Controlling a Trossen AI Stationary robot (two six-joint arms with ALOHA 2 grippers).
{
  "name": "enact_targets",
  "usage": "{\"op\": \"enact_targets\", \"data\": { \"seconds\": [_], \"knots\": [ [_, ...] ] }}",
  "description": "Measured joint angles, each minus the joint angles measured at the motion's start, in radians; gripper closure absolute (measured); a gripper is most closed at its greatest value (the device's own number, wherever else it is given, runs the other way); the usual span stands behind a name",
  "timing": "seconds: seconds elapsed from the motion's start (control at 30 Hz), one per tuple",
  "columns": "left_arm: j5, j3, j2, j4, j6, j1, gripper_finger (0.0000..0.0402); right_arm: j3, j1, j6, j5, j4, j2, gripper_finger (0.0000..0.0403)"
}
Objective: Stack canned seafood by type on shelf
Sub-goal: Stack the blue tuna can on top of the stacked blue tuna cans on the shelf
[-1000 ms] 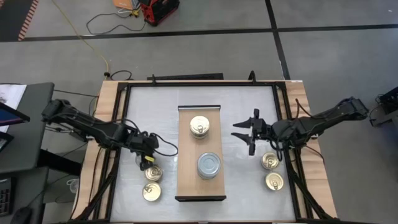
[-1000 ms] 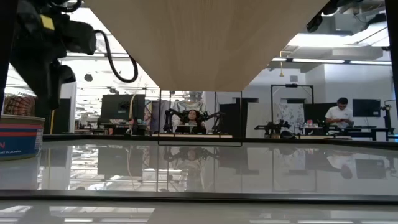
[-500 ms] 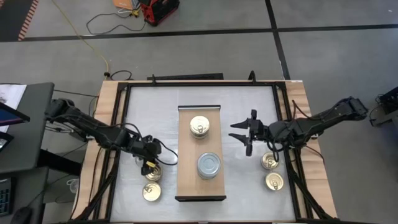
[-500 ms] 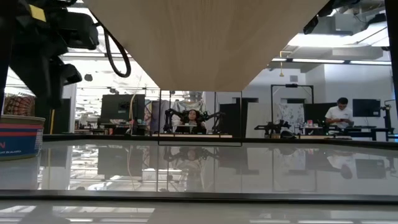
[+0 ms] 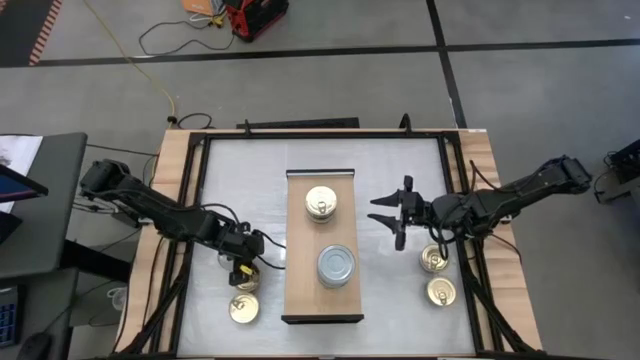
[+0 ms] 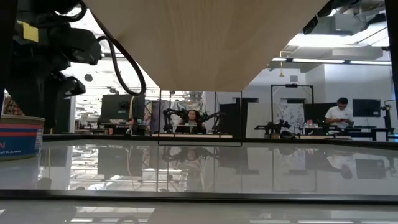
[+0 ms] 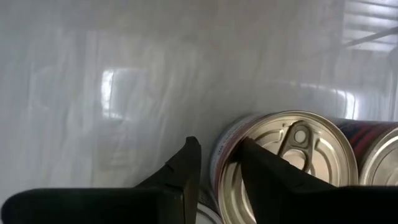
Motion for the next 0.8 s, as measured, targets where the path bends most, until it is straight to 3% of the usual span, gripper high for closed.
{"op": "enact_targets", "data": {
  "seconds": [0.13, 0.37, 0.7, 0.8],
  "knots": [
    [-0.014, 0.000, 0.000, -0.009, 0.007, 0.000, 0.0320, 0.000, 0.000, 0.001, 0.000, 0.000, 0.000, 0.0207],
    [-0.183, 0.001, 0.001, -0.052, 0.012, 0.018, 0.0394, 0.000, 0.000, 0.003, 0.000, 0.004, 0.000, 0.0207],
    [-0.215, -0.007, 0.043, -0.125, 0.030, 0.086, 0.0401, 0.000, 0.000, 0.011, 0.000, 0.007, 0.000, 0.0207],
    [-0.282, -0.005, 0.056, -0.150, 0.019, 0.103, 0.0401, 0.000, 0.000, 0.012, 0.000, 0.007, 0.000, 0.0207]
  ]
}}
